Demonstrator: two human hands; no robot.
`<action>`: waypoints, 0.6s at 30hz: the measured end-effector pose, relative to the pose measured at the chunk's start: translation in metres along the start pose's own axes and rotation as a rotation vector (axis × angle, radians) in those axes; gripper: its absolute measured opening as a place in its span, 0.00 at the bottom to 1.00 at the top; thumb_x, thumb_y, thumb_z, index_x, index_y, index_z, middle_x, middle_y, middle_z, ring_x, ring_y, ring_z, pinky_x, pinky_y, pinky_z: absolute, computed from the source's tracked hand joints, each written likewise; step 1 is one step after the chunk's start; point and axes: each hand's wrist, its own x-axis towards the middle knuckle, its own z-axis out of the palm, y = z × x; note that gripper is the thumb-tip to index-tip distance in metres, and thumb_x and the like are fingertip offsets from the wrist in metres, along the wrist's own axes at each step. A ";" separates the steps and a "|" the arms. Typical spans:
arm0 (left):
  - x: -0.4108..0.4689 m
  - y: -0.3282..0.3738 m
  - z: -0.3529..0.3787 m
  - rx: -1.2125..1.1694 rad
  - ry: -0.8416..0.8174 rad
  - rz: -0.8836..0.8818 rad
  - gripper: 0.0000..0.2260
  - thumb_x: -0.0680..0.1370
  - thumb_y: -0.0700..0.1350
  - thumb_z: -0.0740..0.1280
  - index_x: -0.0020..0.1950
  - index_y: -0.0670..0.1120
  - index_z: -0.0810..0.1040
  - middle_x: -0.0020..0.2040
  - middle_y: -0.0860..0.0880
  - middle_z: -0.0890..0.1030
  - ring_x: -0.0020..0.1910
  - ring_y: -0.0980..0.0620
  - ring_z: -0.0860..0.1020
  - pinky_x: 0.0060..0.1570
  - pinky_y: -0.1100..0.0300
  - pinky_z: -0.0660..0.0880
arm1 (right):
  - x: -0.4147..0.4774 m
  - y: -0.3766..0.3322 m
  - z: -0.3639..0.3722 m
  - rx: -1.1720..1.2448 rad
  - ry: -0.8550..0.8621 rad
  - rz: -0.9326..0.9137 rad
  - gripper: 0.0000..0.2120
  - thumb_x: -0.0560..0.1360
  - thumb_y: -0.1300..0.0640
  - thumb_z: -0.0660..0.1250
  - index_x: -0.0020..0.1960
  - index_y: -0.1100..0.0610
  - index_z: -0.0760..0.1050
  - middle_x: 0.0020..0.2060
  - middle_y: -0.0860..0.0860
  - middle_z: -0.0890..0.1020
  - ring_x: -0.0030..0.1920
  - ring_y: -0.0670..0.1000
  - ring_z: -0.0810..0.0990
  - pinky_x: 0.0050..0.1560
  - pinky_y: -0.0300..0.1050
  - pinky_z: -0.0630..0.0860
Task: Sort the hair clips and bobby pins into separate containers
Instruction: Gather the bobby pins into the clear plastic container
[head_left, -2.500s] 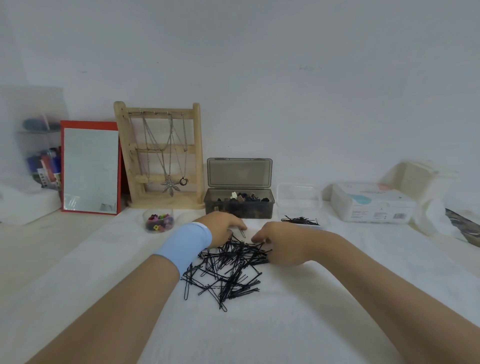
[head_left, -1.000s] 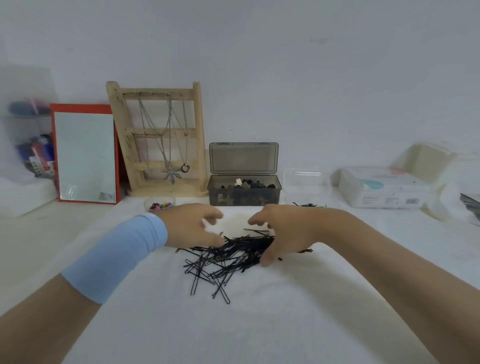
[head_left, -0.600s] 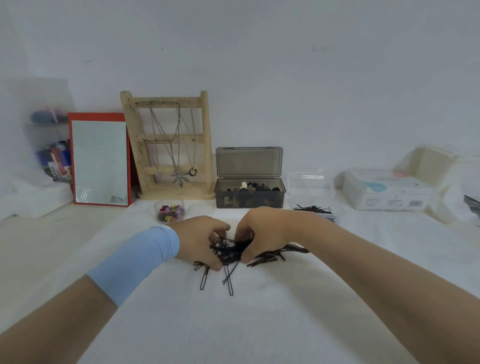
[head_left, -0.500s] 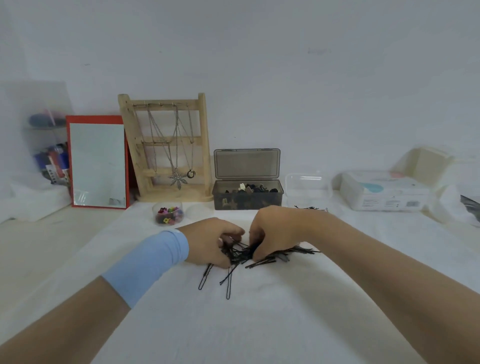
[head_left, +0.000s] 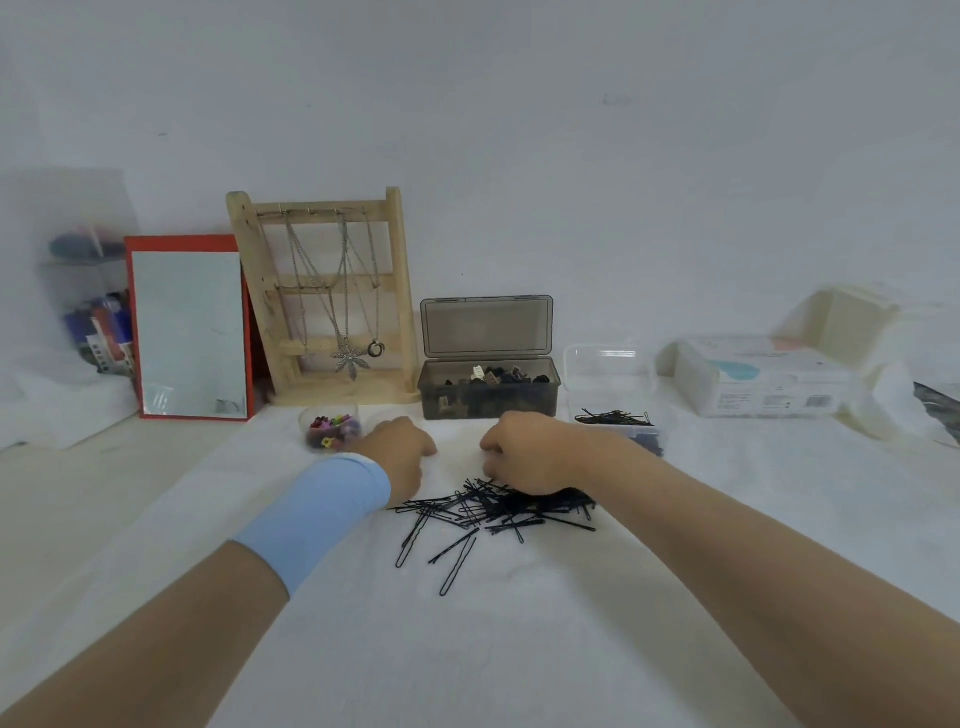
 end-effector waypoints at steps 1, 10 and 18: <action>0.000 0.001 -0.002 -0.033 0.013 0.039 0.18 0.81 0.40 0.61 0.68 0.54 0.75 0.68 0.51 0.73 0.66 0.49 0.72 0.64 0.54 0.70 | 0.003 -0.001 0.001 -0.029 0.019 -0.001 0.09 0.81 0.56 0.62 0.54 0.56 0.80 0.57 0.54 0.77 0.59 0.57 0.76 0.56 0.46 0.72; -0.041 0.006 -0.031 -0.409 -0.201 0.208 0.22 0.76 0.55 0.71 0.69 0.58 0.71 0.60 0.64 0.76 0.57 0.66 0.75 0.55 0.73 0.70 | -0.024 0.009 -0.026 0.069 -0.033 -0.100 0.13 0.77 0.51 0.68 0.60 0.48 0.81 0.53 0.42 0.80 0.55 0.46 0.78 0.55 0.41 0.72; -0.049 0.015 -0.020 0.013 -0.302 0.084 0.41 0.66 0.66 0.75 0.74 0.51 0.67 0.67 0.53 0.72 0.63 0.51 0.74 0.64 0.54 0.73 | -0.020 -0.011 -0.004 -0.003 -0.088 -0.147 0.31 0.66 0.38 0.77 0.65 0.47 0.75 0.52 0.43 0.76 0.52 0.47 0.76 0.53 0.44 0.75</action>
